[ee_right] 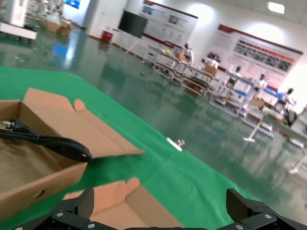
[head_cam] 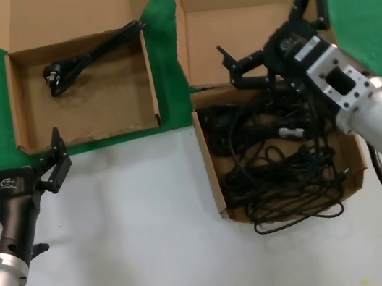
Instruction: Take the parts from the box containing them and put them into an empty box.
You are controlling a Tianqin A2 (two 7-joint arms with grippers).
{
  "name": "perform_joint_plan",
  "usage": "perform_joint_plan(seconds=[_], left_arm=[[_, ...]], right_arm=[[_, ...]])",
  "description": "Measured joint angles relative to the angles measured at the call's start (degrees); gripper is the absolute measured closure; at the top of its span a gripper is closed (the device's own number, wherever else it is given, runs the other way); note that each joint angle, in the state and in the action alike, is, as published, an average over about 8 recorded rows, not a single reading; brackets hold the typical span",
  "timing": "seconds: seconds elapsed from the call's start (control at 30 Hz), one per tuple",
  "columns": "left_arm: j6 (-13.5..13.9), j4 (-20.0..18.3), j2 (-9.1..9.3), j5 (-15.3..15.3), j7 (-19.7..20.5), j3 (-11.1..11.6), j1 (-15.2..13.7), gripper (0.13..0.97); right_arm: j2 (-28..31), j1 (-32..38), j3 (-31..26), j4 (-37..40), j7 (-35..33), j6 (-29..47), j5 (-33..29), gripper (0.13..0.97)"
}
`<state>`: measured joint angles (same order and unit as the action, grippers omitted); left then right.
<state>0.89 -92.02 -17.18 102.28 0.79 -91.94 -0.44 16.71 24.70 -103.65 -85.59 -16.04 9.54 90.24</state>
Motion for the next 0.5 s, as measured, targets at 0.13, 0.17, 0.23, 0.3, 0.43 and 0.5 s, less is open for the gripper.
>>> perform_joint_plan(seconds=[0.13,0.17,0.23,0.3,0.43,0.5], left_arm=[[-0.1,0.0,0.00,0.1,-0.1,0.0,0.0,0.449],[-0.1,0.0,0.00,0.1,-0.1,0.0,0.1,0.422],[-0.1,0.1,0.00,0.1,-0.1,0.0,0.1,0.402],[-0.2,0.1,0.00,0.2,-0.2,0.1,0.1,0.361],[-0.3,0.1,0.00,0.3,-0.2,0.1,0.1,0.280],[-0.3,0.1,0.00,0.3,-0.3,0.1,0.2,0.260]], right_arm=[[0.0,-2.3,1.1,-0.6,1.5,-0.9,1.2,0.129],[0.1,-2.9,1.4,-0.7,1.9,-1.1,1.5,0.129],[0.1,-4.0,2.0,-1.0,2.6,-1.6,2.1,0.129],[0.1,-5.2,2.5,-1.3,3.4,-2.0,2.7,0.129],[0.1,-7.5,3.6,-1.9,4.9,-2.9,3.9,0.129],[0.2,-8.7,4.2,-2.1,5.6,-3.4,4.5,0.129]])
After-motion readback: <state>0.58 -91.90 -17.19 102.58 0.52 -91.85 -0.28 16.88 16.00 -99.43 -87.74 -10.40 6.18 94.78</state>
